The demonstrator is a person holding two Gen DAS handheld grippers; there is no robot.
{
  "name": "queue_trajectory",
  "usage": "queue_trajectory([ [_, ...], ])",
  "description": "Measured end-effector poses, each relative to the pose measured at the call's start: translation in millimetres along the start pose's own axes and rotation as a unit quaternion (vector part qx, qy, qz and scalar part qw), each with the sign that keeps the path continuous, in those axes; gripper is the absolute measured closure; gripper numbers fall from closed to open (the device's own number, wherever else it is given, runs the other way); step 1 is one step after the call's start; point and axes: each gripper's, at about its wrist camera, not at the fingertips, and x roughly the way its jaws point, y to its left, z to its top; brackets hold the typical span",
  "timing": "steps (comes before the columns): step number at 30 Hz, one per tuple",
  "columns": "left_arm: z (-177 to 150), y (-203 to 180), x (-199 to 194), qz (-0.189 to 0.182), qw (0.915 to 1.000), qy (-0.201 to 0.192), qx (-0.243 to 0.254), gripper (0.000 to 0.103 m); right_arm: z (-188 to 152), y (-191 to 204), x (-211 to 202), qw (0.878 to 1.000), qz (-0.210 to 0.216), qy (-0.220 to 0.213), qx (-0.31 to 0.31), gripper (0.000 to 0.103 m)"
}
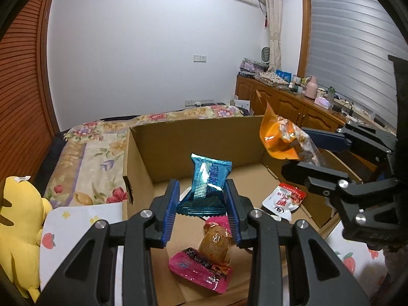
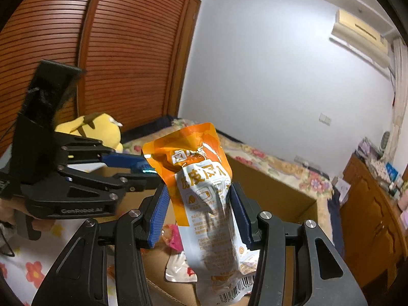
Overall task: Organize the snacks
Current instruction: 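Open both tools to drop the teal candy and orange packet into the box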
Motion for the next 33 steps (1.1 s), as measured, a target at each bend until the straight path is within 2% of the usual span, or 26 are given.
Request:
queue_trajectory([
  [11, -6.7, -8.2, 8.1, 0.007, 0.9998, 0.017, 0.011, 0.068, -22.4, -12.8, 23.7, 0.997, -0.003, 0.053, 0.046, 0.054],
  [23, -6.8, -11.7, 13.7, 0.016, 0.9994, 0.024, 0.021, 0.067, -39.3, -23.1, 35.2, 0.992, 0.016, 0.088, 0.085, 0.054],
  [25, -7.4, -12.0, 13.5, 0.016, 0.9993, 0.024, 0.022, 0.063, -39.6, -25.4, 35.2, 0.992, 0.017, 0.09, 0.09, 0.054],
  [26, -7.8, -12.1, 13.1, 0.016, 0.9994, 0.023, 0.022, 0.056, -39.8, -26.0, 35.6, 0.991, 0.02, 0.091, 0.092, 0.054],
  [27, -8.0, -11.8, 12.8, 0.015, 0.9994, 0.023, 0.02, 0.053, -40.0, -26.9, 35.8, 0.991, 0.023, 0.093, 0.095, 0.054],
  [31, -9.0, -11.0, 11.8, 0.017, 0.9994, 0.024, 0.019, 0.051, -42.4, -31.4, 36.8, 0.989, 0.032, 0.096, 0.11, 0.053],
  [33, -9.2, -11.9, 10.9, 0.019, 0.9994, 0.023, 0.017, 0.047, -43.6, -33.2, 37.2, 0.988, 0.036, 0.098, 0.117, 0.053],
])
